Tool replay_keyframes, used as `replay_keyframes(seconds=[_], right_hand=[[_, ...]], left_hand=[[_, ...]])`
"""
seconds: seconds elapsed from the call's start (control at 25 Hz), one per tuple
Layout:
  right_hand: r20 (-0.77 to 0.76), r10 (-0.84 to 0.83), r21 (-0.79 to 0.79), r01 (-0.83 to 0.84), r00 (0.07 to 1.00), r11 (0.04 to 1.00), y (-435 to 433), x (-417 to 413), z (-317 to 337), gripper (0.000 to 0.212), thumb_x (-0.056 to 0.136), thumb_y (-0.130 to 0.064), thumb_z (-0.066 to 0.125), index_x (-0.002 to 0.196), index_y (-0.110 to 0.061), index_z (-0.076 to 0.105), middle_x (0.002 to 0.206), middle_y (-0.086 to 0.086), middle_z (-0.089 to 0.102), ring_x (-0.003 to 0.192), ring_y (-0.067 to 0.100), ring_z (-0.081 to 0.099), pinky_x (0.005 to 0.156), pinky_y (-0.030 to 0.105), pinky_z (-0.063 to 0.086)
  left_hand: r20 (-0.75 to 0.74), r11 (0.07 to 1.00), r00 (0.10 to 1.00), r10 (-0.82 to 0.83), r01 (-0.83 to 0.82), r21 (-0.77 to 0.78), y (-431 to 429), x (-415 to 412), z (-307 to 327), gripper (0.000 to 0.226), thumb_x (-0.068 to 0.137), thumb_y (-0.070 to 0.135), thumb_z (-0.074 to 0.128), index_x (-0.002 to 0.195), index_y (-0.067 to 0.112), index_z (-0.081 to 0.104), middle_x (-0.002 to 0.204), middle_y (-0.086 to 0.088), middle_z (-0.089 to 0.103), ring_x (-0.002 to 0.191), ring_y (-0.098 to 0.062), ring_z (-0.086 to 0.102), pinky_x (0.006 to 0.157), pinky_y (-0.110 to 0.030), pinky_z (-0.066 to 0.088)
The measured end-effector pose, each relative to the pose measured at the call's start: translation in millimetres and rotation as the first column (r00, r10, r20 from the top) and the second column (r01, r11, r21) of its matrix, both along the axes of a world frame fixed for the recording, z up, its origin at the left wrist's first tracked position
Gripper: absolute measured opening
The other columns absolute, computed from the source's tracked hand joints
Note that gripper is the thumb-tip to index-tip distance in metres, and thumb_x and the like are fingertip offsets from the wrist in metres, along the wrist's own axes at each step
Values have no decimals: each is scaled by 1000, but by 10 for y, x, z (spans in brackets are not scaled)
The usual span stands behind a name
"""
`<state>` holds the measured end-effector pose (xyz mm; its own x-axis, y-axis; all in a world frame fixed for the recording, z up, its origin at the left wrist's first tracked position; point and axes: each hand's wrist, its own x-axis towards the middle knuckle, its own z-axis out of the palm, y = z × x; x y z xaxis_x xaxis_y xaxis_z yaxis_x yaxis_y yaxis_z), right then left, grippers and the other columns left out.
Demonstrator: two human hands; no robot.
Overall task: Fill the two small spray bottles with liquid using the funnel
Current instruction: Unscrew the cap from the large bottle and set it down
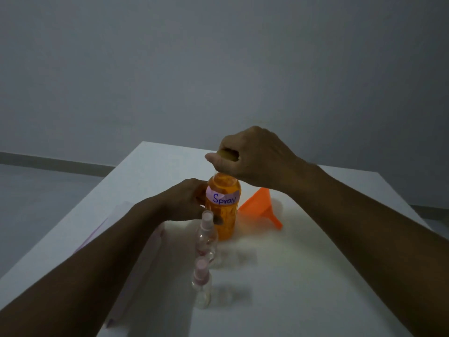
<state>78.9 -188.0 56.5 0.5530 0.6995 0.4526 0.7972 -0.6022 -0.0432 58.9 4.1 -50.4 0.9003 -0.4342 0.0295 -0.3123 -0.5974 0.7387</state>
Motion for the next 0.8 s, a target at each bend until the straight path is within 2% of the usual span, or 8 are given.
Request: replay_keyframes(seconds=[0.16, 0.24, 0.36, 0.52, 0.6, 0.68, 0.72, 0.8], right_hand=[[-90, 103, -51, -107, 991, 993, -32, 30, 105, 35, 97, -48, 54, 72, -24, 59, 56, -13, 50, 50, 6, 48, 55, 18, 34], [-153, 132, -154, -155, 979, 976, -72, 30, 181, 29, 99, -45, 54, 92, -21, 69, 74, -9, 60, 64, 7, 54, 60, 19, 37], [-250, 124, -247, -188, 960, 951, -116, 59, 303, 24, 98, -33, 61, 120, -29, 66, 99, -11, 62, 80, 1, 56, 69, 17, 42], [-369, 119, -264, -227, 922, 937, -118, 51, 418, 56, 83, 14, 64, 114, -32, 68, 124, -10, 65, 109, 8, 64, 87, 32, 60], [-439, 77, -226, -193, 895, 955, -95, -11, 466, 56, 86, 3, 70, 126, -35, 62, 143, -8, 56, 125, 11, 56, 97, 35, 56], [-437, -39, -247, -78, 899, 966, -27, -55, 464, 58, 88, -39, 74, 140, -34, 51, 154, -7, 45, 128, 13, 50, 95, 31, 48], [-374, -123, -280, 15, 919, 960, 14, -53, 442, 62, 85, -60, 67, 137, -28, 55, 148, -2, 53, 122, 17, 56, 89, 31, 48], [-243, -217, -290, 143, 945, 946, 94, -52, 397, 71, 82, -76, 53, 103, -11, 72, 103, 9, 73, 85, 22, 67, 70, 33, 50]], left_hand=[[-13, 999, 1000, -15, 15, -30, 15, 4, -27, 49, 73, 41, 79, 116, 26, 63, 109, 7, 71, 98, -10, 67, 88, -26, 55], [-18, 999, 1000, -4, 4, -40, 18, 2, -35, 50, 72, 42, 79, 116, 26, 64, 109, 8, 71, 99, -11, 67, 90, -30, 55], [-24, 998, 1000, 4, -5, -60, 14, 9, -37, 49, 72, 39, 80, 116, 25, 64, 108, 9, 71, 97, -10, 68, 90, -31, 55], [-30, 997, 999, 29, -31, -69, 8, 24, -68, 50, 72, 40, 80, 117, 26, 64, 109, 8, 71, 97, -12, 68, 91, -33, 55], [-25, 998, 999, 29, -31, -59, 3, 26, -67, 48, 72, 38, 80, 115, 26, 65, 107, 8, 71, 96, -11, 68, 90, -30, 55], [-26, 999, 999, 35, -36, -41, -1, 22, -59, 48, 72, 38, 80, 116, 26, 64, 108, 8, 71, 96, -11, 68, 89, -28, 55], [-26, 999, 999, 36, -37, -34, -3, 17, -58, 48, 73, 39, 79, 116, 25, 64, 108, 7, 71, 97, -11, 68, 89, -28, 55], [-25, 999, 999, 40, -40, -17, -9, 8, -62, 48, 73, 41, 79, 117, 26, 64, 108, 8, 71, 96, -11, 68, 89, -28, 55]])
